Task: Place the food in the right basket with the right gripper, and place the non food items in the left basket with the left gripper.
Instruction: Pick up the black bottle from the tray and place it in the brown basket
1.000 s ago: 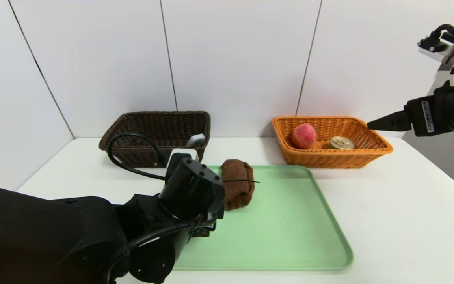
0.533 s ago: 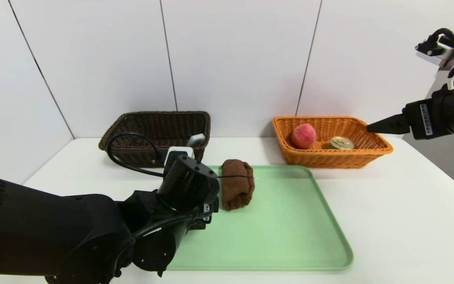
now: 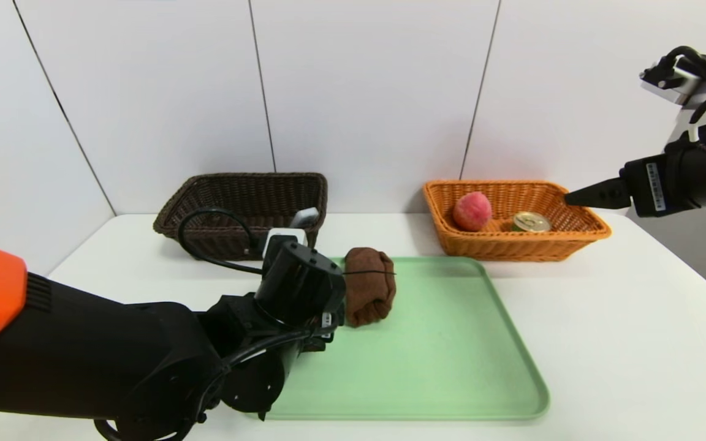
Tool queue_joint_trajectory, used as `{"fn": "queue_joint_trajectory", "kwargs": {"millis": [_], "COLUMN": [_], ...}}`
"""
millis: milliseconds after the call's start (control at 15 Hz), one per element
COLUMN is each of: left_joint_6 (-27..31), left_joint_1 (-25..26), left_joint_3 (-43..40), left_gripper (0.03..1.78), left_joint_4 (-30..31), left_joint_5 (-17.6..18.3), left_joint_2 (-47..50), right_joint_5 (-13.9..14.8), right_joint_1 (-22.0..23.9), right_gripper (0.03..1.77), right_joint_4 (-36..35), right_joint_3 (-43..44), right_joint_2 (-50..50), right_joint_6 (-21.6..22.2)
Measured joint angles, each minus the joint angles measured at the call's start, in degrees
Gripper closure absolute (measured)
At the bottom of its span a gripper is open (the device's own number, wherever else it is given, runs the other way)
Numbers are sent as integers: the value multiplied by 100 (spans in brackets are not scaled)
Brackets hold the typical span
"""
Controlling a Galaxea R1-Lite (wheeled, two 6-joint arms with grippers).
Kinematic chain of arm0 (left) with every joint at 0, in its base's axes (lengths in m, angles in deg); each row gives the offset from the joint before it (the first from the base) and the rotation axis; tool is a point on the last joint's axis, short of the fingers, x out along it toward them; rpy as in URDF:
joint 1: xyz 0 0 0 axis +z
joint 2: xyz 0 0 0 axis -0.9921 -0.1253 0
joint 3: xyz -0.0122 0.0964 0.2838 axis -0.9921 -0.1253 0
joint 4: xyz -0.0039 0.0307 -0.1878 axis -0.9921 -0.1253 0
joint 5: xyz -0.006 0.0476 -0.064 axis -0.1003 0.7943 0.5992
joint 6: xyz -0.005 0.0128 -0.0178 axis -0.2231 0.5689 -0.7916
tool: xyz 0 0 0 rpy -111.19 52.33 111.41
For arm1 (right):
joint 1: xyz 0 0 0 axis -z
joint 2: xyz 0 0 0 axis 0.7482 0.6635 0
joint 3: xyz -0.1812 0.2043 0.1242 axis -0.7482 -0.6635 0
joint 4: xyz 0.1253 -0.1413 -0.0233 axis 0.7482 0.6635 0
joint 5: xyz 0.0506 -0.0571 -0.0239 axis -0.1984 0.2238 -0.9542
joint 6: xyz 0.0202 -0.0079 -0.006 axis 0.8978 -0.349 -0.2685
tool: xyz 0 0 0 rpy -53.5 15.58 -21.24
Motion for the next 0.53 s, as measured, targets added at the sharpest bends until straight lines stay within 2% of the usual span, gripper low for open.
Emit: {"fn": "queue_joint_trajectory", "kwargs": {"millis": [533], "left_joint_6": [89], "left_joint_1": [59], "left_joint_3": [22], "left_gripper": [12], "left_joint_4": [182], "left_joint_5": [6], "left_joint_2": [-133], "right_joint_5": [-7], "right_joint_1": [-48], "right_gripper": [10], "right_joint_4": [-4], "right_joint_3": [-124], "right_joint_2": [13], "right_joint_6": [-48]}}
